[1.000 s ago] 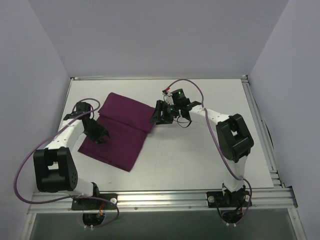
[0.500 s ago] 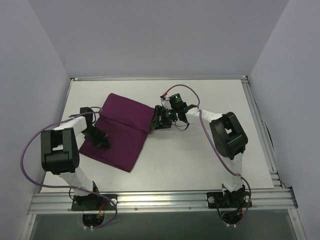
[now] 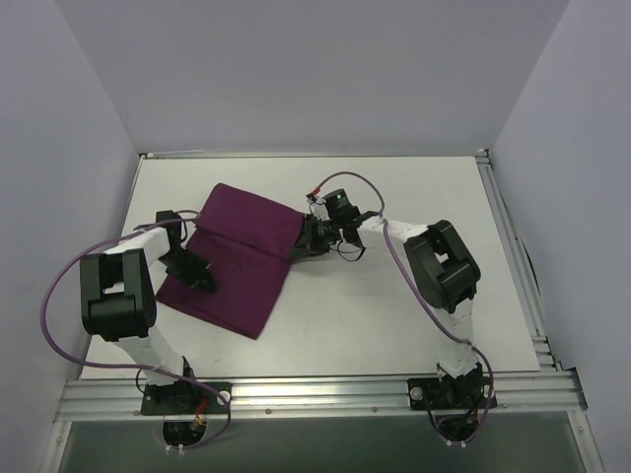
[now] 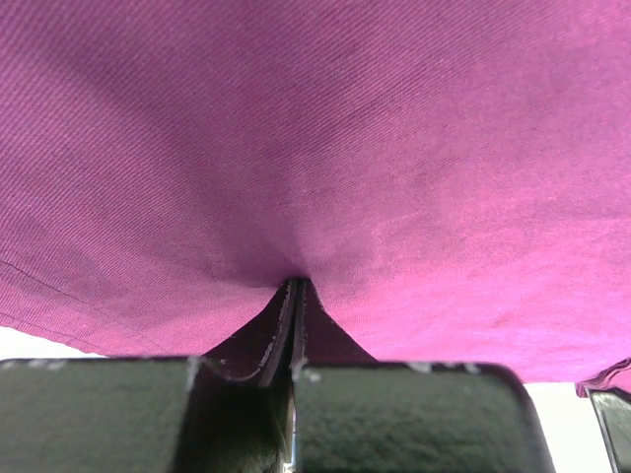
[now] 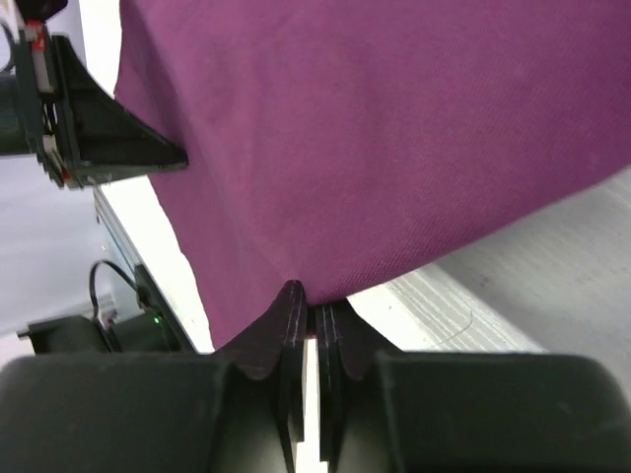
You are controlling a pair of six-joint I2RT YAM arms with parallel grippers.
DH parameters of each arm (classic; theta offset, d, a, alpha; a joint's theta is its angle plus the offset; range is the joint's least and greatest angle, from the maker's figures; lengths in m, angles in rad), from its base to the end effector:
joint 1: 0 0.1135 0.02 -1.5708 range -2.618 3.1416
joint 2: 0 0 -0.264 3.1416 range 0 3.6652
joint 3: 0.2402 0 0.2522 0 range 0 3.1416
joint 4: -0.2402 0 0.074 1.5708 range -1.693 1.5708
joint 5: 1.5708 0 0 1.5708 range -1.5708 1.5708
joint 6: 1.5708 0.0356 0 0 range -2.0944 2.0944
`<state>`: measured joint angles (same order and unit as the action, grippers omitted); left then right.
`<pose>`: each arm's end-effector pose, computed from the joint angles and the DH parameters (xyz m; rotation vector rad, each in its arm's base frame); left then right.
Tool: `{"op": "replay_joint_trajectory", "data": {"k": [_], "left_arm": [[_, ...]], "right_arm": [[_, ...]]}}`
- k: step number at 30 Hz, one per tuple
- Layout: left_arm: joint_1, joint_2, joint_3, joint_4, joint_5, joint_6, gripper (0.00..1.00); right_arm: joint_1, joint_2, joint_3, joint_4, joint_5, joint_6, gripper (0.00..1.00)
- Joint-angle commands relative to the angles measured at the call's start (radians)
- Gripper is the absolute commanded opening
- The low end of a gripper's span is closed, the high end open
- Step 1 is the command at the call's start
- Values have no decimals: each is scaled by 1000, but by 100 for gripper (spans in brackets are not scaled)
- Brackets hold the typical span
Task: Open and lay out the surgical kit
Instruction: Open the surgical kit at the center of the board.
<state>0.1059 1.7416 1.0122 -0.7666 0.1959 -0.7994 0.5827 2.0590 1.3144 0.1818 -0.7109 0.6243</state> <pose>0.2947 0.0244 0.1465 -1.3545 2.8115 -0.3281 0.3630 0.2670 0.1709 -0.4220 2.3043 1.4198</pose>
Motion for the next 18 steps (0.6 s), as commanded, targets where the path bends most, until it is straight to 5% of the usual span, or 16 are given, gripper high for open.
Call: {"op": "replay_joint_trajectory", "data": {"k": [1, 9, 18], "left_arm": [[9, 18, -4, -2, -70, 32, 2], [11, 41, 48, -45, -110, 74, 2], [11, 52, 55, -40, -112, 83, 2]], "right_arm": [[5, -29, 29, 56, -39, 32, 0], [-47, -69, 77, 317, -79, 198, 0], [-202, 58, 222, 565, -16, 365, 0]]}}
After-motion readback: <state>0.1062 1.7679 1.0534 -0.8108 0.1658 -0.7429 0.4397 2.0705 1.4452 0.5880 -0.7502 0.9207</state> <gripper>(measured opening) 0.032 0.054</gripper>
